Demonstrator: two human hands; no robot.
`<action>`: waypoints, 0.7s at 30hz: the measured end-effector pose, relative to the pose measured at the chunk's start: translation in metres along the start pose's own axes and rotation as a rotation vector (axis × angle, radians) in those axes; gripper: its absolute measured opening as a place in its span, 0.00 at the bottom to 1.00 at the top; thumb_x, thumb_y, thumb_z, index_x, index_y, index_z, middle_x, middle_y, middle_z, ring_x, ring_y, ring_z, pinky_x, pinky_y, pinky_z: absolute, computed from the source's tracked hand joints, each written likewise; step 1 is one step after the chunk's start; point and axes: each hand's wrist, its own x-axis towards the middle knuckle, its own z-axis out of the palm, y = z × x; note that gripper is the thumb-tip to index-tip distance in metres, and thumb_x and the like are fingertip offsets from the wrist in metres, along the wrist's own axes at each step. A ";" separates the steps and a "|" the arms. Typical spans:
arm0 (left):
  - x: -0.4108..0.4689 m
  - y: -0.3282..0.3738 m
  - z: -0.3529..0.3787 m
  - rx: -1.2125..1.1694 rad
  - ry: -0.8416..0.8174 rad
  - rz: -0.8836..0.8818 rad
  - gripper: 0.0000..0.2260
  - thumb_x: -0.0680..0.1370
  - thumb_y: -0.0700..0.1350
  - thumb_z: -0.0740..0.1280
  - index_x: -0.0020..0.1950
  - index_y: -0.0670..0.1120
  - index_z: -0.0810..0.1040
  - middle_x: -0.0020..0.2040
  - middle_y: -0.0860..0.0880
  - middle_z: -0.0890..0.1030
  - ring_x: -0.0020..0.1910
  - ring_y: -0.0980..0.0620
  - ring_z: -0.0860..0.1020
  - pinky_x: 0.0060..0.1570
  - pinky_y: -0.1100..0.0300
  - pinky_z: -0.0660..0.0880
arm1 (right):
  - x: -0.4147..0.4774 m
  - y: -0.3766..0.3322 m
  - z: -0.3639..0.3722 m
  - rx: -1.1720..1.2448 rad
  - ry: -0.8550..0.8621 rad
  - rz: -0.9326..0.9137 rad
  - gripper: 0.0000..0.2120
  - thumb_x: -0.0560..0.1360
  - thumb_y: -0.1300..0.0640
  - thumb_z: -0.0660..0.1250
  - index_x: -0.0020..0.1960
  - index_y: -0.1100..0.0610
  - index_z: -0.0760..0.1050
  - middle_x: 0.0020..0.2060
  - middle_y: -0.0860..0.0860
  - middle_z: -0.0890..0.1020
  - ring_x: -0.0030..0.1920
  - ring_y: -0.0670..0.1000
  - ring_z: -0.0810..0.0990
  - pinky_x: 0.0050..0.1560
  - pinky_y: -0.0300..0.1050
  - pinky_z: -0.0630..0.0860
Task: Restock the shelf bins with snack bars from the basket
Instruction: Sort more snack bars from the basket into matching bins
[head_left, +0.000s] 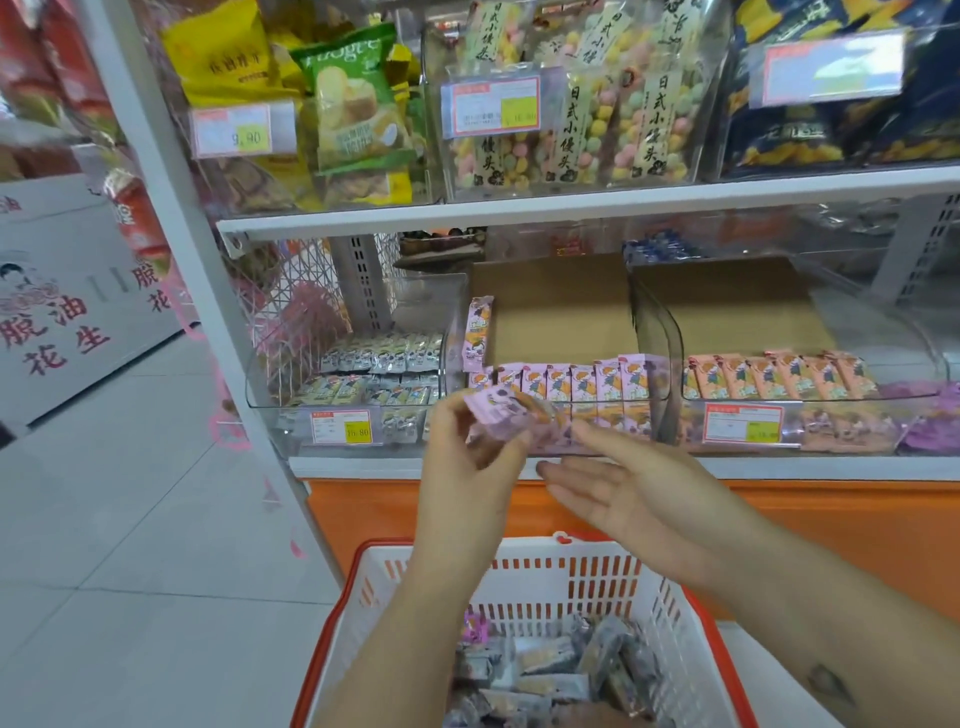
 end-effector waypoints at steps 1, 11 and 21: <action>0.003 0.000 0.003 0.061 -0.015 0.058 0.13 0.75 0.35 0.69 0.54 0.50 0.71 0.50 0.52 0.82 0.51 0.56 0.81 0.49 0.65 0.76 | 0.003 -0.001 0.004 0.008 -0.029 0.006 0.25 0.70 0.58 0.69 0.65 0.62 0.71 0.56 0.61 0.81 0.51 0.55 0.84 0.50 0.47 0.80; 0.044 -0.019 -0.004 0.343 -0.074 0.202 0.20 0.76 0.38 0.68 0.59 0.61 0.71 0.58 0.63 0.77 0.59 0.67 0.73 0.58 0.69 0.70 | 0.080 -0.018 0.027 -0.077 -0.061 -0.066 0.13 0.71 0.65 0.68 0.56 0.61 0.77 0.42 0.55 0.83 0.41 0.52 0.82 0.40 0.44 0.80; 0.065 -0.067 -0.036 0.759 -0.004 -0.015 0.22 0.79 0.45 0.64 0.72 0.53 0.66 0.76 0.58 0.57 0.76 0.57 0.48 0.75 0.49 0.52 | 0.226 -0.042 0.023 -0.862 0.397 -0.396 0.11 0.73 0.61 0.72 0.49 0.57 0.70 0.53 0.54 0.78 0.55 0.55 0.78 0.57 0.50 0.75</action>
